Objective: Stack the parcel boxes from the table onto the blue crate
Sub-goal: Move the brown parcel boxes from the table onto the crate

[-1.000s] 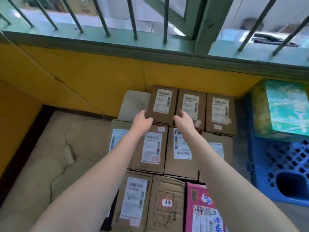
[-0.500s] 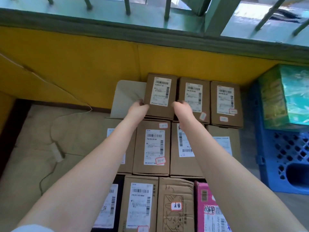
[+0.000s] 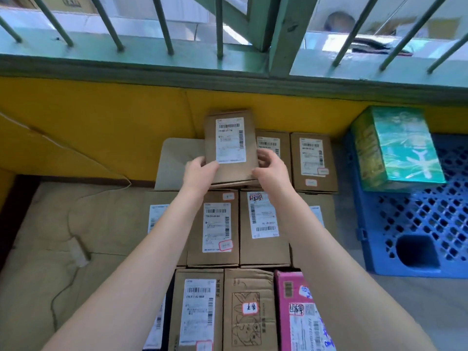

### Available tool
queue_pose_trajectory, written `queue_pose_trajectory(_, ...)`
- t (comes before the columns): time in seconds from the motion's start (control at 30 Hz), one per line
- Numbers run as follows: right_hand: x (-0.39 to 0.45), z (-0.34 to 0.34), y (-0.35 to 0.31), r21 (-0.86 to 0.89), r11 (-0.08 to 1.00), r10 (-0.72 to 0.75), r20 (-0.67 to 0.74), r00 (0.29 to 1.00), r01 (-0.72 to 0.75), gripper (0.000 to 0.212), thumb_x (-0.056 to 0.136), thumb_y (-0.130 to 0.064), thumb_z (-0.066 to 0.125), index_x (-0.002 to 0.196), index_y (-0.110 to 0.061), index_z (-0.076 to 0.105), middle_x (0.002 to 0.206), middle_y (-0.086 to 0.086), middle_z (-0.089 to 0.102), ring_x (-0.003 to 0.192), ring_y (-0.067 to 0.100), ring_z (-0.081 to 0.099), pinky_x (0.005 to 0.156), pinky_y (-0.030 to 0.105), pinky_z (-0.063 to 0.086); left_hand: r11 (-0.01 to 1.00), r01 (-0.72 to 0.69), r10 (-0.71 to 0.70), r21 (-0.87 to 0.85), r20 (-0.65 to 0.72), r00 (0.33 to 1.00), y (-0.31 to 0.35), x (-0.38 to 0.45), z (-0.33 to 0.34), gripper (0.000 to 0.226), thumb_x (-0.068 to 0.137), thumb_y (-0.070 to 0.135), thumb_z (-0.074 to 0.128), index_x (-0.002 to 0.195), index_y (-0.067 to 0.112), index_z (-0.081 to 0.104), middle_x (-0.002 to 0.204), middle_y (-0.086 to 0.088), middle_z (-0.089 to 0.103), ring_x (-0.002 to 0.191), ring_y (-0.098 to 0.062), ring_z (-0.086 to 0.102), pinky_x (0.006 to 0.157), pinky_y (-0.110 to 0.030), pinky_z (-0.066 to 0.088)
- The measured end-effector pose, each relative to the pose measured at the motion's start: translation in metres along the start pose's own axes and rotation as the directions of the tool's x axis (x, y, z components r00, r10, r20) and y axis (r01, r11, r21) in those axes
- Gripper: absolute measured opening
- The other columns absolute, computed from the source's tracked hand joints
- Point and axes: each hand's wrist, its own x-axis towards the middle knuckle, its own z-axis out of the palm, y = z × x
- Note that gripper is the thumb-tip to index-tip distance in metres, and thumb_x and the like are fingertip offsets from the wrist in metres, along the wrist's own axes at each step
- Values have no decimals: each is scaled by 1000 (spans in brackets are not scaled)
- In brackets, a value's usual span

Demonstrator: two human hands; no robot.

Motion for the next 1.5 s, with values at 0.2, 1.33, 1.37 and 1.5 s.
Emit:
queue_pose_trajectory(0.2,-52,-91,8,66,996,-63,-63,996,67,51,85,6,63,126,-24,57,111,-8,65,104,6,62,68,16,54,997,-73,75,-34,66,995,25,-61,41,58,72,37,54,127,18,59,120,0,66,110,-21,63,96,-45,53)
queue_pose_trajectory(1.33,-115,-393,169,-298,952,71,-29,997,-76,50,96,-21,48,146,-16,44,149,5,44,117,19,51,90,32,41,939,-150,49,308,311,949,6,-251,353,65,86,27,57,147,24,38,142,1,53,119,-18,56,95,-36,51)
queue_pose_trajectory(1.37,-114,-389,166,-346,936,49,-64,997,-68,49,96,-21,48,145,-14,44,149,7,43,123,22,49,91,34,40,941,-153,55,303,309,949,5,-250,348,62,88,26,57,147,23,38,145,-1,50,124,-19,54,101,-37,49)
queue_pose_trajectory(1.5,-115,-356,141,-436,900,-117,-220,968,10,40,95,-20,45,134,-9,46,139,12,42,121,30,45,90,40,44,946,-106,42,306,209,977,-2,-239,311,69,94,27,55,155,19,23,157,-6,33,141,-22,36,111,-36,36)
